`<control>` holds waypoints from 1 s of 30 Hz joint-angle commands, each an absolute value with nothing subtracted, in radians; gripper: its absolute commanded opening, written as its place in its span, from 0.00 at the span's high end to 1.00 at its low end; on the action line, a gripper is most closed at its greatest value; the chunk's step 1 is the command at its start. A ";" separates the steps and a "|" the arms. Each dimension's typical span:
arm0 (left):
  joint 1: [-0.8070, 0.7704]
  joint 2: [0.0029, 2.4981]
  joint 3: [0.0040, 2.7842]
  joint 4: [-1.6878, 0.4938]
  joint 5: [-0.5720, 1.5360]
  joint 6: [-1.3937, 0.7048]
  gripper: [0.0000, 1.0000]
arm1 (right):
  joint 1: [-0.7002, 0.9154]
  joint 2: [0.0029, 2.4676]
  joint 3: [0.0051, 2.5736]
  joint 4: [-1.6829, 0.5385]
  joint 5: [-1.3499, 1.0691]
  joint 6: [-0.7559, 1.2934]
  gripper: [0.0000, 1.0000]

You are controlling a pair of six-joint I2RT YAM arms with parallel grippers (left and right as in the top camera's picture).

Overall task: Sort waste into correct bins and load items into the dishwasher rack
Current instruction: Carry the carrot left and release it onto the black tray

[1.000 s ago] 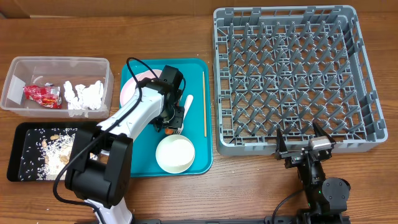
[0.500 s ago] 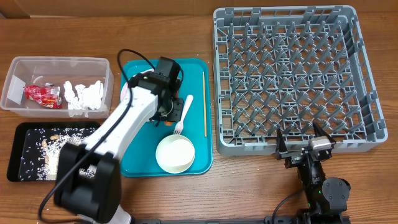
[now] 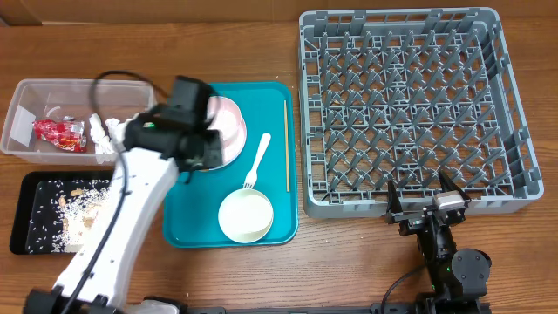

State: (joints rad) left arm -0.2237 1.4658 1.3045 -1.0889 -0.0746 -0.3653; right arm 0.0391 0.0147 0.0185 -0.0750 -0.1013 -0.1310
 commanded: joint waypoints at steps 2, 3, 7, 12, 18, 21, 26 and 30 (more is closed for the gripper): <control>-0.089 1.388 1.330 -1.131 -0.124 -0.477 0.96 | 0.034 0.004 0.008 -0.071 -0.107 -0.132 0.00; -0.058 1.380 1.330 -1.143 -0.125 -0.498 0.96 | 0.034 0.004 0.008 -0.071 -0.107 -0.132 0.00; 0.111 1.365 1.330 -1.200 -0.144 -0.574 0.96 | 0.034 0.004 0.008 -0.071 -0.107 -0.132 0.00; 0.298 1.365 1.328 -1.246 -0.142 -0.591 0.96 | 0.034 0.004 0.008 -0.071 -0.107 -0.131 0.00; 0.503 1.365 1.293 -1.244 -0.150 -0.621 0.96 | 0.034 0.004 0.008 -0.071 -0.107 -0.131 0.00; 0.558 1.365 1.229 -1.203 -0.167 -0.656 0.96 | 0.034 0.004 0.008 -0.071 -0.107 -0.132 0.00; 0.655 1.365 1.013 -1.035 -0.162 -0.704 0.96 | 0.034 0.004 0.008 -0.071 -0.107 -0.131 0.00; 0.704 1.366 0.955 -0.976 -0.118 -0.705 0.96 | 0.034 0.004 0.008 -0.071 -0.107 -0.131 0.00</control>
State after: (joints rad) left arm 0.6731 1.3766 0.9787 -1.0031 -0.1429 -0.6804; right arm 0.0391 0.0147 0.0185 -0.0753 -0.1013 -0.1310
